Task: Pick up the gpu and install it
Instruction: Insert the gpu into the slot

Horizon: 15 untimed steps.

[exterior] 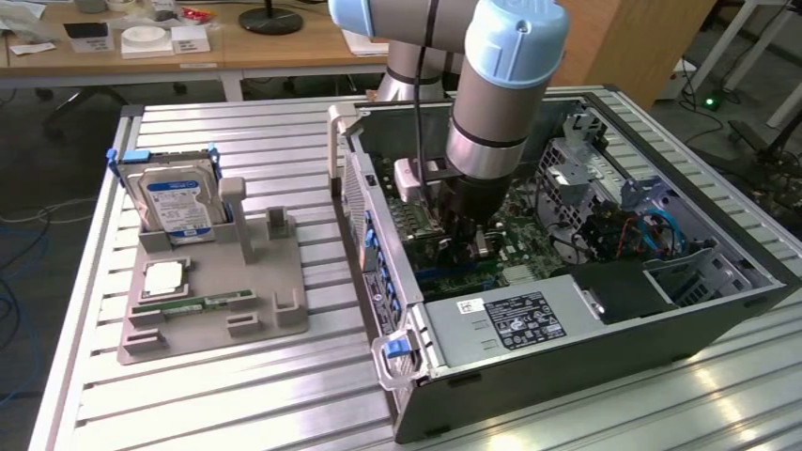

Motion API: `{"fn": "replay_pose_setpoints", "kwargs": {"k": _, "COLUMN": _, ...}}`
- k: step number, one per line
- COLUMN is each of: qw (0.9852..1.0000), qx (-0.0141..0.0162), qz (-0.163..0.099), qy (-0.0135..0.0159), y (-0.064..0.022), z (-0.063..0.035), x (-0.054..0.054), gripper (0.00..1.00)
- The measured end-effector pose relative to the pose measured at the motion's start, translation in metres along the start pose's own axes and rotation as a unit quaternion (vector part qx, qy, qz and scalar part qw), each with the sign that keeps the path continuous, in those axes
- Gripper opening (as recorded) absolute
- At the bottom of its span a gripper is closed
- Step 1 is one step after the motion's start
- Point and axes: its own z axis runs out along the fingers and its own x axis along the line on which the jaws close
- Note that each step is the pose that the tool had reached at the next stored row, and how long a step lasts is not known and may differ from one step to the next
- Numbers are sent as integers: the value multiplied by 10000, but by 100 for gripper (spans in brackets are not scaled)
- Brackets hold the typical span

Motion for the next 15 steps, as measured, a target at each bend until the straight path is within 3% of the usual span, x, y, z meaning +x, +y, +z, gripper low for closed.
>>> {"fn": "replay_pose_setpoints", "kwargs": {"k": 15, "qw": 10000, "qx": 0, "qz": 17, "qy": 1, "y": 1, "z": 13, "x": 4, "gripper": 29}}
